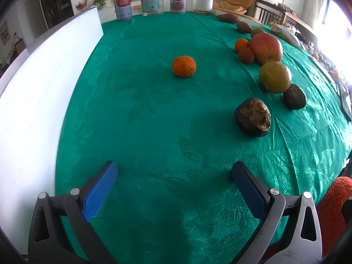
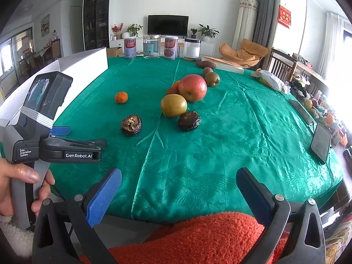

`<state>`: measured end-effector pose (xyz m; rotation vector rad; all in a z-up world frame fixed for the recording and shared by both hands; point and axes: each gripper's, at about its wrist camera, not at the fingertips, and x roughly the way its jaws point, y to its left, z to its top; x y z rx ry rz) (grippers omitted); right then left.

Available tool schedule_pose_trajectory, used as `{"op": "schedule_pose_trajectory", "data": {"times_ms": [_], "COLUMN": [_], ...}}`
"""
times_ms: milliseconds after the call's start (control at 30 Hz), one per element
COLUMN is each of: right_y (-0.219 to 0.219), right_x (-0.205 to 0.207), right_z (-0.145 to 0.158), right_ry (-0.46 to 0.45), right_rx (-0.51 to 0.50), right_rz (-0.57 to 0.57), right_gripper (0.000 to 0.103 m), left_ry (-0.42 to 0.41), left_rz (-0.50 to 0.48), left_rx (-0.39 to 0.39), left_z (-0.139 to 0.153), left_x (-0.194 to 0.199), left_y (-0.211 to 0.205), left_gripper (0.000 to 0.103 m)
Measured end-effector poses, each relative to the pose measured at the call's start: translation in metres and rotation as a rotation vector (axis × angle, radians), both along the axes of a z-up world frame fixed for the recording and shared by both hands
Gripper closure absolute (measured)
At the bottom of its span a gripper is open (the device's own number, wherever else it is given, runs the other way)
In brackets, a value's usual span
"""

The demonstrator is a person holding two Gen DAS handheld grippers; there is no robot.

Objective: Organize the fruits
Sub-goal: 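Move the left tool toward the tangerine while the right tool approaches the yellow round fruit, then close the left gripper on the tangerine while the right gripper grasps the yellow fruit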

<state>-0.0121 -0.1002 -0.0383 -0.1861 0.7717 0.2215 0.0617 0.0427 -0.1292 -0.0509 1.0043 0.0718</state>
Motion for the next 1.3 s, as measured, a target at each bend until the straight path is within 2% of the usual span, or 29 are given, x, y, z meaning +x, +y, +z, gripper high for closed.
{"op": "schedule_pose_trajectory", "data": {"times_ms": [300,433,500,600,667,767,833,967,1033,1100,1133,1167,1200,1233,1300], "right_y": [0.0,0.0,0.0,0.001,0.001,0.001,0.001,0.0,-0.002,-0.006,-0.009,-0.013,-0.017,-0.021,-0.022], "right_x": [0.001,0.0,0.0,0.0,0.0,-0.001,-0.001,-0.002,-0.003,-0.002,-0.001,0.002,0.007,0.016,0.043], "right_z": [-0.001,-0.001,-0.002,-0.003,-0.003,-0.003,-0.003,-0.003,-0.002,-0.001,0.0,0.002,0.005,0.009,0.019], "right_ry": [0.003,0.002,0.003,0.004,0.004,0.004,0.005,0.001,-0.001,0.003,0.01,0.024,0.044,0.063,0.078], "right_rx": [0.0,0.003,0.005,0.006,0.003,0.001,0.0,0.001,0.011,0.038,0.06,0.094,0.138,0.175,0.171], "right_rz": [0.001,0.002,0.003,0.005,0.006,0.006,0.006,0.005,0.003,-0.001,-0.001,0.01,0.032,0.055,0.072], "right_gripper": [0.0,0.0,0.0,0.0,0.0,0.0,0.0,0.0,0.0,0.0,0.0,0.0,0.0,0.0,0.0], "left_ry": [-0.002,0.026,0.039,-0.003,-0.027,-0.064,-0.066,-0.056,-0.055,-0.041,-0.033,-0.028,-0.025,-0.027,-0.038], "left_rz": [-0.022,-0.036,-0.026,-0.014,-0.021,-0.062,-0.067,-0.04,-0.048,-0.072,-0.08,-0.085,-0.087,-0.091,-0.082], "left_rx": [-0.001,-0.013,-0.053,-0.16,-0.191,-0.191,-0.158,-0.157,-0.117,-0.09,-0.081,-0.076,-0.072,-0.077,-0.087], "left_z": [0.0,0.001,0.005,0.02,0.032,0.044,0.043,0.031,0.026,0.02,0.016,0.014,0.012,0.011,0.013], "left_x": [-0.003,0.001,0.003,0.008,0.02,0.047,0.071,0.108,0.118,0.124,0.126,0.125,0.125,0.124,0.119], "left_y": [0.0,0.002,0.009,0.023,0.026,0.022,0.018,0.019,0.014,0.009,0.008,0.008,0.009,0.011,0.016], "left_gripper": [0.0,0.0,0.001,0.001,0.001,0.001,0.001,0.004,0.014,0.03,0.032,0.042,0.062,0.071,0.072]}}
